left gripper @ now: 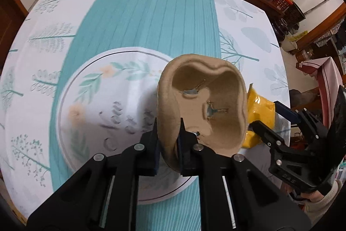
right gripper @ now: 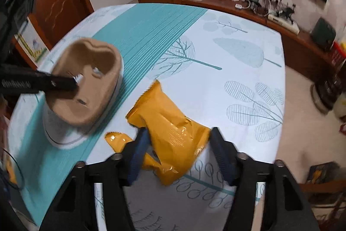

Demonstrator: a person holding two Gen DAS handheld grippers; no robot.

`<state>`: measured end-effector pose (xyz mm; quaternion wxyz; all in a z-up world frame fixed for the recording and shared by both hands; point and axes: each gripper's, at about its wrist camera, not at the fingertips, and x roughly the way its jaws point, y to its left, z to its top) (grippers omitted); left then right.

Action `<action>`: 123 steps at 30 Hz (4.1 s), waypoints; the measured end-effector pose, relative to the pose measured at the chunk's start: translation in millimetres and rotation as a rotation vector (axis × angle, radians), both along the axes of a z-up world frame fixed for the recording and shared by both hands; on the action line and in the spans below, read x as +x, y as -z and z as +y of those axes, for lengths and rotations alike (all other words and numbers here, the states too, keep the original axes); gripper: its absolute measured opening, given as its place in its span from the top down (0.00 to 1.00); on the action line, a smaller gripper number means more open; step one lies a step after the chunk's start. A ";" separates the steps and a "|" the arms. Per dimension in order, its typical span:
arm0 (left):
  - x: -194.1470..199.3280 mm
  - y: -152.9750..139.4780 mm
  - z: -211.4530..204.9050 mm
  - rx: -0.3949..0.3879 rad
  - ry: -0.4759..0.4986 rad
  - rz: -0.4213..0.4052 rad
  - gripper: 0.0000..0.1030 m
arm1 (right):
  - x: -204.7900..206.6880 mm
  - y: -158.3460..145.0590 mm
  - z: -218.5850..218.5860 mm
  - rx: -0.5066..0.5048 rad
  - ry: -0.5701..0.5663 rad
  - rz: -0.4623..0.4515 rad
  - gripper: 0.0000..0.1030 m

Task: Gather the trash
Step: 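Grasp the yellow packets with the right gripper while the left grasps the cardboard cup holder, then carry the yellow packets with the right gripper while the left carries the cup holder toward the bin, then open both grippers over the black bin to drop the items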

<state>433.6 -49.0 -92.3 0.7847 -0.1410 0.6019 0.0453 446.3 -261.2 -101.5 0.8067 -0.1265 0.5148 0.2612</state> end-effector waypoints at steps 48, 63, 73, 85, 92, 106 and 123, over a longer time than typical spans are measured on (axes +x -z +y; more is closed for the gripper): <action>-470.5 -128.2 85.9 0.008 0.401 -0.171 0.91 | -568.8 -144.4 79.6 0.336 0.602 -0.061 0.83; -530.0 -105.1 60.0 0.036 0.382 -0.119 0.91 | -603.7 -124.3 49.0 0.325 0.615 0.042 0.83; -543.3 -50.1 29.3 0.051 0.324 -0.063 0.91 | -600.7 -66.4 19.8 0.299 0.588 0.118 0.83; -556.5 35.6 5.0 0.084 0.297 -0.012 0.91 | -590.1 14.4 14.5 0.257 0.577 0.188 0.83; -554.6 71.6 1.2 0.102 0.288 -0.009 0.91 | -584.0 60.9 21.5 0.226 0.577 0.223 0.83; -550.5 155.1 -0.9 0.126 0.295 0.024 0.91 | -579.9 178.0 40.8 0.234 0.640 0.349 0.83; -537.2 241.8 -19.9 0.153 0.434 0.001 0.91 | -561.2 312.1 49.4 0.150 0.648 0.375 0.82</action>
